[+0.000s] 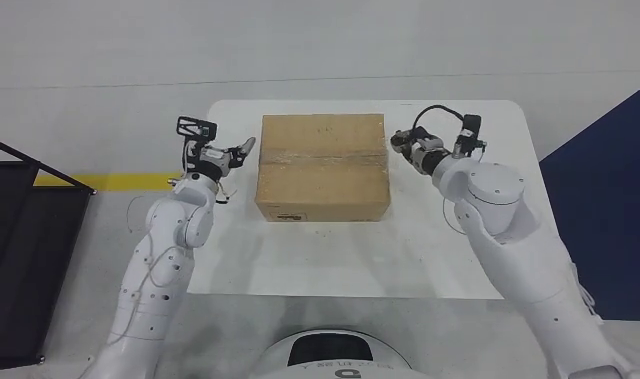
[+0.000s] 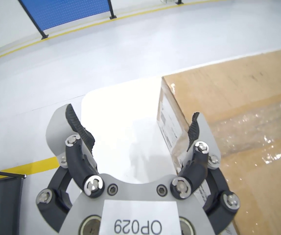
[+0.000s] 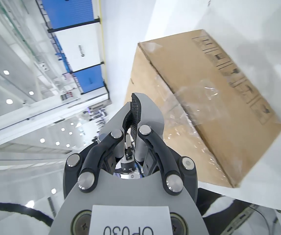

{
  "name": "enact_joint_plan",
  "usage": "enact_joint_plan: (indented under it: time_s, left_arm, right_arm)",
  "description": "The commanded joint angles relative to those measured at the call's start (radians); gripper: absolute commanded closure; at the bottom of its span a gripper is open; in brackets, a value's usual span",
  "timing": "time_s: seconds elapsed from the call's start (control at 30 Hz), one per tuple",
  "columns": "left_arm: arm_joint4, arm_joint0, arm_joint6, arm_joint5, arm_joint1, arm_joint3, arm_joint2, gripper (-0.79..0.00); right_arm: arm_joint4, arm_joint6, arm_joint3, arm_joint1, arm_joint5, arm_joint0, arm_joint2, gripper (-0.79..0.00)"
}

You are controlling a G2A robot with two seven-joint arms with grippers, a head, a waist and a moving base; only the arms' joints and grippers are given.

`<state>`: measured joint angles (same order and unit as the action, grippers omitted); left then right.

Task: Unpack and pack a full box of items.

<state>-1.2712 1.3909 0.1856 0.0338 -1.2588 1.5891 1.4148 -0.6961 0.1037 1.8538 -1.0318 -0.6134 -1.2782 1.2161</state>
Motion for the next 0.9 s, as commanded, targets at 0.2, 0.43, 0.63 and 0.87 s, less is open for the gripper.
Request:
enact_joint_plan:
  time_s: [0.2, 0.43, 0.63, 0.87]
  left_arm:
    - [0.062, 0.022, -0.011, -0.011, 0.006, -0.002, 0.081, -0.784]
    - [0.061, 0.022, -0.010, -0.010, 0.006, -0.003, 0.080, -0.784]
    - [0.061, 0.022, -0.010, -0.011, 0.006, -0.003, 0.080, -0.784]
    - [0.061, 0.022, -0.010, -0.011, 0.006, -0.003, 0.080, -0.784]
  right_arm:
    - [-0.070, -0.100, -0.048, -0.008, 0.130, -0.018, 0.002, -0.221]
    - [-0.065, -0.086, -0.047, -0.008, 0.128, -0.018, 0.002, -0.606]
    - [-0.065, -0.086, -0.047, -0.008, 0.128, -0.018, 0.002, -0.771]
    - [-0.065, -0.086, -0.047, -0.008, 0.128, -0.018, 0.002, -0.784]
